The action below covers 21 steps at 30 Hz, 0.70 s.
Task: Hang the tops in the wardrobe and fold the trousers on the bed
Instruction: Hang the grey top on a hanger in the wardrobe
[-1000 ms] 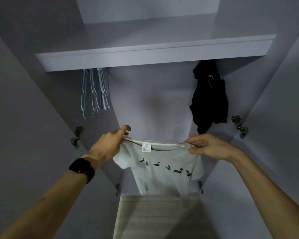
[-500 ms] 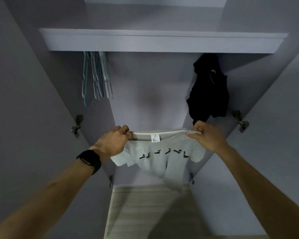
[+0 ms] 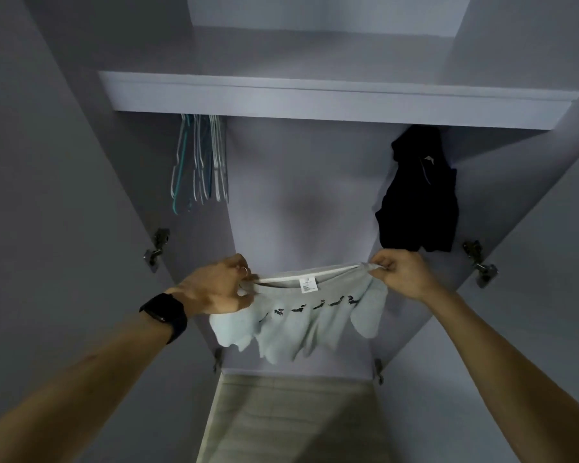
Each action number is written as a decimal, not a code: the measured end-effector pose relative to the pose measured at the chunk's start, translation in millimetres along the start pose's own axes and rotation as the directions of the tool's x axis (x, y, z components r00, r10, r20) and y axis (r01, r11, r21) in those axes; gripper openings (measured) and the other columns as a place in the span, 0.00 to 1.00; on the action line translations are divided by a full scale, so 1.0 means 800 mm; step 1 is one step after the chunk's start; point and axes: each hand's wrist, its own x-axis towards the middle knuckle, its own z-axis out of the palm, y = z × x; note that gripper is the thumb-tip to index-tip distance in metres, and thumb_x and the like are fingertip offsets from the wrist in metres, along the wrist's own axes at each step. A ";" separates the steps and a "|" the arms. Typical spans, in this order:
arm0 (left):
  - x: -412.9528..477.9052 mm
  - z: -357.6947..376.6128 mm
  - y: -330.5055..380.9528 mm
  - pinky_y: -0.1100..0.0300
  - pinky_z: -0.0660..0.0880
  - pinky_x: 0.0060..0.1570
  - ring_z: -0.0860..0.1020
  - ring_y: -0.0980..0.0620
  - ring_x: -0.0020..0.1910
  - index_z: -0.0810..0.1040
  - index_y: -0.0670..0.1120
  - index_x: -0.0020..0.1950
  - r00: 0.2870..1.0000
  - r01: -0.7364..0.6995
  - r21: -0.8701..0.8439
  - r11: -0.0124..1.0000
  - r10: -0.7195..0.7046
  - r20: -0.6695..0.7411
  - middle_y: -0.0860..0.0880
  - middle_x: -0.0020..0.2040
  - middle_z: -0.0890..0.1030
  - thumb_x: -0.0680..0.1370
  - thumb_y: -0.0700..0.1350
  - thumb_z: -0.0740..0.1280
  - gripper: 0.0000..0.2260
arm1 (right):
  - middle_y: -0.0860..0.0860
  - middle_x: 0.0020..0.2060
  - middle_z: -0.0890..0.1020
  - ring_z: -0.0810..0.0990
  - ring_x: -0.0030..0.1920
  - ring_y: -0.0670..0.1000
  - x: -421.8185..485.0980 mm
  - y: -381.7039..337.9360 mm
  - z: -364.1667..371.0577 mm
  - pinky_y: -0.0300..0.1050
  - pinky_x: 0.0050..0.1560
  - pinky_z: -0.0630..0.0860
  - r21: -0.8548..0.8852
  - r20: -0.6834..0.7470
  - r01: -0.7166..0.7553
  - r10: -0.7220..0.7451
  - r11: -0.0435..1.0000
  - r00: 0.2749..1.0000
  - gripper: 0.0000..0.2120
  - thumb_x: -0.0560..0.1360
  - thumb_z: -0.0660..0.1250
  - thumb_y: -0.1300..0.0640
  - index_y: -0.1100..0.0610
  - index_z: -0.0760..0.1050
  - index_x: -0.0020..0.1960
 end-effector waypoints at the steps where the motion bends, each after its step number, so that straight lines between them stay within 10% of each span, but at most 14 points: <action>1: -0.001 -0.003 0.000 0.57 0.75 0.50 0.78 0.51 0.56 0.78 0.54 0.62 0.999 0.041 -0.071 0.997 -0.043 -0.026 0.60 0.57 0.73 0.78 0.63 0.63 0.19 | 0.42 0.37 0.84 0.82 0.40 0.41 0.005 0.001 -0.005 0.24 0.40 0.71 0.038 0.007 -0.008 0.007 0.999 1.000 0.03 0.74 0.76 0.56 0.50 0.83 0.43; 6: 0.000 -0.025 0.006 0.74 0.69 0.31 0.78 0.64 0.39 0.72 0.57 0.46 0.867 0.190 -0.532 0.825 -0.395 -0.303 0.58 0.40 0.80 0.74 0.59 0.74 0.13 | 0.41 0.38 0.86 0.82 0.41 0.37 0.020 0.021 -0.021 0.31 0.44 0.75 0.214 -0.113 0.016 0.008 0.977 0.994 0.05 0.72 0.78 0.55 0.48 0.84 0.47; 15: -0.010 -0.037 0.040 0.68 0.68 0.33 0.75 0.61 0.31 0.83 0.53 0.39 0.897 0.274 -0.590 0.759 -0.423 -0.128 0.58 0.31 0.79 0.67 0.62 0.79 0.15 | 0.45 0.44 0.85 0.82 0.49 0.51 0.048 0.029 -0.005 0.48 0.52 0.78 0.087 -0.004 0.102 -0.102 0.991 0.995 0.08 0.81 0.65 0.55 0.42 0.77 0.48; 21: -0.042 -0.032 0.053 0.52 0.71 0.45 0.73 0.50 0.39 0.77 0.38 0.42 0.897 0.277 -0.782 0.559 -0.443 0.002 0.46 0.38 0.74 0.67 0.57 0.80 0.24 | 0.32 0.43 0.83 0.79 0.47 0.33 0.037 0.015 0.000 0.25 0.48 0.70 0.209 0.091 0.196 -0.219 0.958 0.971 0.09 0.79 0.68 0.54 0.39 0.80 0.47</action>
